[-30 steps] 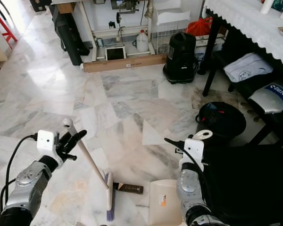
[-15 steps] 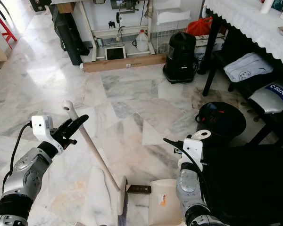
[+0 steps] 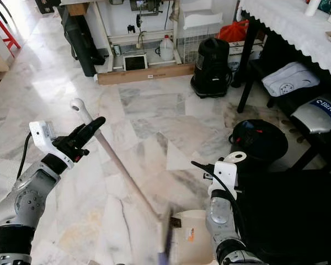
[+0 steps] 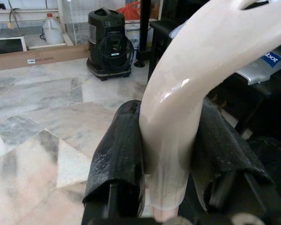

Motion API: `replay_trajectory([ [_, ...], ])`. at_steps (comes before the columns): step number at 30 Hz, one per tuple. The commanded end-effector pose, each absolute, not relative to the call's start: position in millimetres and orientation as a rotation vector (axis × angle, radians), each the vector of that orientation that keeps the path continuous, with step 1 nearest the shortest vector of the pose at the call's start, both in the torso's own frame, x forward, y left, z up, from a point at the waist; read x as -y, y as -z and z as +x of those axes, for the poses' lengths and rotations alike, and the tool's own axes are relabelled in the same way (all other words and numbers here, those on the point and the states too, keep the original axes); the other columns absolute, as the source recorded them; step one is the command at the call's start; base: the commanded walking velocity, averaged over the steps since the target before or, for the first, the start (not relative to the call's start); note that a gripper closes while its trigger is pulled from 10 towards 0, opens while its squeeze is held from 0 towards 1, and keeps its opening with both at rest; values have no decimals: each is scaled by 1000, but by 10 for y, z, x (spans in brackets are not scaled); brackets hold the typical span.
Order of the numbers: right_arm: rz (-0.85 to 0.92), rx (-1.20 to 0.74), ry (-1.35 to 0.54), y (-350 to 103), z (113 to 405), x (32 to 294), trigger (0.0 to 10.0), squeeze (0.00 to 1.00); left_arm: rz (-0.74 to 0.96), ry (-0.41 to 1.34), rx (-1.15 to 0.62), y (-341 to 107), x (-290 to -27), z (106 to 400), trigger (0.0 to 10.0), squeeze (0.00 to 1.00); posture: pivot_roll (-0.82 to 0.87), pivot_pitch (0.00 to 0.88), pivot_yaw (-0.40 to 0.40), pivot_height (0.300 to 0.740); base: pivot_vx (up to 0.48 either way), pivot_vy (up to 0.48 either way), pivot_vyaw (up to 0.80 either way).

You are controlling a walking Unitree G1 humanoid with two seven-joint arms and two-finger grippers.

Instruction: Sweep floor

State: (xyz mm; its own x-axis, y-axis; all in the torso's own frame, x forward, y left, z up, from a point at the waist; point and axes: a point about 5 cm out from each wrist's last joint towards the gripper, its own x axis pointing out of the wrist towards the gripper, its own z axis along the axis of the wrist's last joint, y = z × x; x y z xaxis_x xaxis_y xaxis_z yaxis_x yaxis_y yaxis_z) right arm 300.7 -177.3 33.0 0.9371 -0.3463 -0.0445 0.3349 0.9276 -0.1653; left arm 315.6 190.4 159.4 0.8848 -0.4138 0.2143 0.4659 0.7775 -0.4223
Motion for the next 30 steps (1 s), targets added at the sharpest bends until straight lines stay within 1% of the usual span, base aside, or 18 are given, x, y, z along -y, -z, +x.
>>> replay_trajectory([
  [1,-144,-120,322,-264,2987,1690,10000,0,-537,486,141,-1678,-1917,3131,10000,0,238,70,71,740,0,0,0],
  [3,-143,-121,321,-265,2991,1687,10000,0,-573,484,149,-1712,-1918,3134,10000,0,238,66,71,740,0,0,0],
  [6,-143,-123,321,-264,2990,1691,10000,0,-582,483,154,-1732,-1914,3135,10000,0,237,63,71,740,0,0,0],
  [15,-148,-129,323,-258,2989,1701,10000,0,-572,413,203,-1829,-1975,3169,10000,0,238,59,68,740,0,0,0],
  [21,-147,-129,322,-261,2992,1703,10000,0,-436,249,266,-1910,-2114,3219,10000,0,235,61,68,740,0,0,0],
  [26,-145,-124,323,-271,2998,1710,10000,0,-411,202,275,-1904,-2139,3216,10000,0,229,64,67,740,0,0,0],
  [30,-69,-108,348,-327,3044,1746,10000,0,-352,137,287,-1884,-2172,3201,10000,0,225,68,65,740,0,0,0],
])
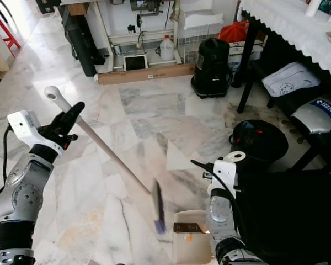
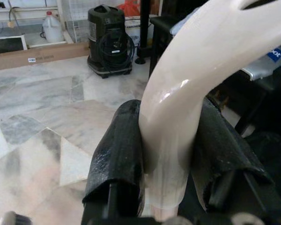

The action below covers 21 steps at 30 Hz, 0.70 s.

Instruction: Sweep floor

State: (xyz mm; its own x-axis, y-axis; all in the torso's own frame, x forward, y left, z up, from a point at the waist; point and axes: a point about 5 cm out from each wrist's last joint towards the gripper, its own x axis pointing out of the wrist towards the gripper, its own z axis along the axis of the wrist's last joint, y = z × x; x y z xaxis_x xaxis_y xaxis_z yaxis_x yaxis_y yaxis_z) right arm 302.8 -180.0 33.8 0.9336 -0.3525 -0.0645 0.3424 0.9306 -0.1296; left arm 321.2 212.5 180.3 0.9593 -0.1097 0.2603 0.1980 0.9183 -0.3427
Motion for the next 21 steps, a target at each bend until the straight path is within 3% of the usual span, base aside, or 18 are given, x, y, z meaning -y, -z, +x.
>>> replay_trajectory([
  [1,-47,-98,351,-354,3065,1754,10000,0,-318,132,275,-1848,-2180,3188,10000,0,224,68,66,740,0,0,0],
  [5,13,-67,358,-436,3128,1767,10000,0,-146,177,211,-1671,-2104,3113,10000,0,224,71,63,740,0,0,0],
  [21,102,2,350,-610,3250,1776,10000,0,-44,185,166,-1470,-2041,3025,10000,0,210,77,46,740,0,0,0],
])
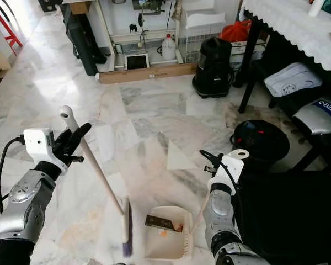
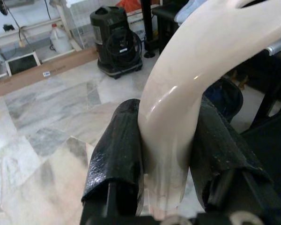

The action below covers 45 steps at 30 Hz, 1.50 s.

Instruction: Sweep floor

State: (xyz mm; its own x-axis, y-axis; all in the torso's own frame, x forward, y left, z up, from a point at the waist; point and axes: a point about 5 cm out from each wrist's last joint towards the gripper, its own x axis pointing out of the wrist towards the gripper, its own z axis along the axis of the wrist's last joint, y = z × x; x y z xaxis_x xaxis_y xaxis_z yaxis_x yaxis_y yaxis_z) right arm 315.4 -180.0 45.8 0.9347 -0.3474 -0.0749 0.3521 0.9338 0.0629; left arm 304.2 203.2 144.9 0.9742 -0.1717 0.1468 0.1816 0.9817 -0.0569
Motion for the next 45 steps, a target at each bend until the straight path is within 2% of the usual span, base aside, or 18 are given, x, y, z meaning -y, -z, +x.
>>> replay_trajectory([
  [1,106,6,348,-620,3257,1775,10000,0,-42,196,155,-1445,-2024,3018,10000,0,207,78,47,740,0,0,0],
  [7,125,32,338,-675,3288,1768,10000,0,-58,306,105,-1341,-1852,2979,10000,0,201,82,46,740,0,0,0],
  [21,155,49,296,-704,3303,1735,10000,0,-102,396,123,-1348,-1627,2971,10000,0,185,80,37,740,0,0,0],
  [26,154,58,279,-717,3305,1717,10000,0,-43,254,181,-1418,-1787,2988,10000,0,184,66,27,740,0,0,0],
  [31,153,102,262,-787,3319,1699,10000,0,106,110,232,-1469,-1961,2953,10000,0,169,52,19,740,0,0,0],
  [37,151,128,274,-824,3310,1738,10000,0,216,113,213,-1346,-1984,2877,10000,0,154,32,9,740,0,0,0],
  [45,130,176,291,-892,3279,1820,10000,0,194,57,218,-1278,-2048,2856,10000,0,127,0,-1,740,0,0,0],
])
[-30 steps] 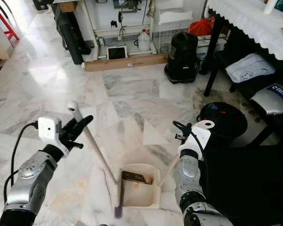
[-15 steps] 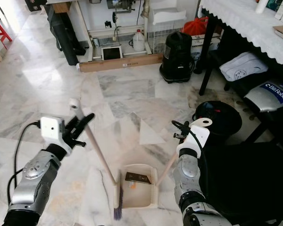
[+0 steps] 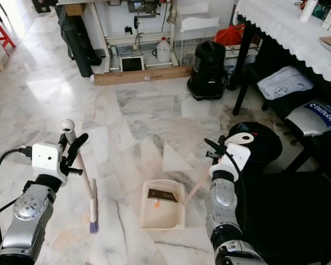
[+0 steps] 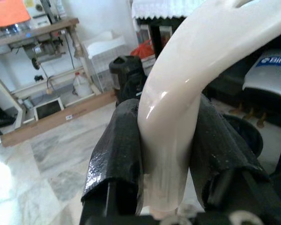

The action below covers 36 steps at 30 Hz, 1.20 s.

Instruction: Sweep floor

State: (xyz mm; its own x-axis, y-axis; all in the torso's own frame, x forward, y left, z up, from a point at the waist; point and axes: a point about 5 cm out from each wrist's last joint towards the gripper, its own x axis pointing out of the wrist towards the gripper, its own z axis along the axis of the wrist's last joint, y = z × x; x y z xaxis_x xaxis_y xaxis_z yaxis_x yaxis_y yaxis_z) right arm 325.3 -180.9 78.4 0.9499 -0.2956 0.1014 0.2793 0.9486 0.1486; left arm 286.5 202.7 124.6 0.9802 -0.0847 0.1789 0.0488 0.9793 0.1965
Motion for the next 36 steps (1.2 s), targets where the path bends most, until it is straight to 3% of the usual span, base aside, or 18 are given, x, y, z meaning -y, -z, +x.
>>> replay_trajectory([
  [1,107,188,281,-907,3265,1835,10000,0,194,54,223,-1283,-2041,2873,10000,0,123,0,-8,740,0,0,0],
  [18,53,202,300,-904,3113,1889,10000,0,187,58,249,-1265,-2013,2941,10000,0,95,0,6,740,0,0,0],
  [36,84,201,285,-962,3089,1787,10000,0,171,36,248,-1207,-1957,2914,10000,0,99,0,-5,740,0,0,771],
])
